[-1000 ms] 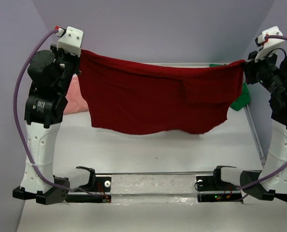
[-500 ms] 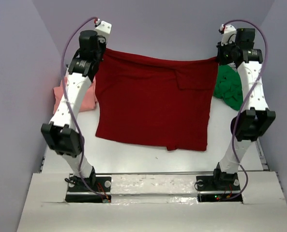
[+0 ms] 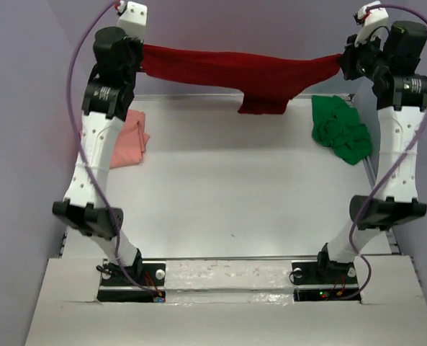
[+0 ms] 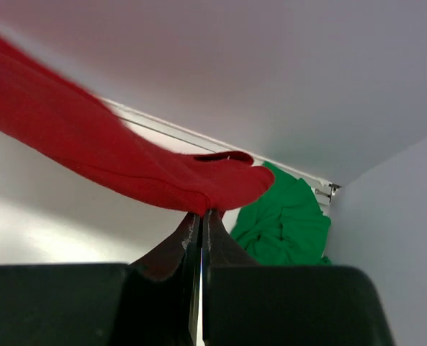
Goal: Fold and stack the t-shirts
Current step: Flatten the tshirt out
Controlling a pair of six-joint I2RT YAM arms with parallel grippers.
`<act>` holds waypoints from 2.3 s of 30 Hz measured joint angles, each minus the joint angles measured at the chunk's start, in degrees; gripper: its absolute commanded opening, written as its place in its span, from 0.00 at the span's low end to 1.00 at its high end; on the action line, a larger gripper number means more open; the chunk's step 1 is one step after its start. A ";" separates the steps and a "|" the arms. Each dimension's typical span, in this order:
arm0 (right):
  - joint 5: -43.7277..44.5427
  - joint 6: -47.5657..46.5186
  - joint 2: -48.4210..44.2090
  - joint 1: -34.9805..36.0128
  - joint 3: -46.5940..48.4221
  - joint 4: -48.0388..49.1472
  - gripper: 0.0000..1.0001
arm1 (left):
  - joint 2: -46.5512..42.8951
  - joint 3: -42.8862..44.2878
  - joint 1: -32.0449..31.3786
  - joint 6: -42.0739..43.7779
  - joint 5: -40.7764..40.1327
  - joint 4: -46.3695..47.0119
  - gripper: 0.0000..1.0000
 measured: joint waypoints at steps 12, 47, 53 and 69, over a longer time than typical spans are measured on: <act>-3.19 1.49 -41.68 0.04 -44.15 2.47 0.00 | -50.25 -52.41 6.12 0.26 12.07 7.26 0.00; -1.31 0.09 16.33 0.04 -9.53 4.85 0.00 | 5.66 -26.25 10.38 -3.87 28.57 6.34 0.00; -1.60 0.63 20.15 0.04 8.92 1.36 0.00 | 13.29 0.31 10.36 -4.96 28.37 1.60 0.00; -5.25 -0.42 -41.70 0.04 -45.13 3.45 0.50 | -48.13 -51.69 10.56 2.73 38.99 4.46 0.47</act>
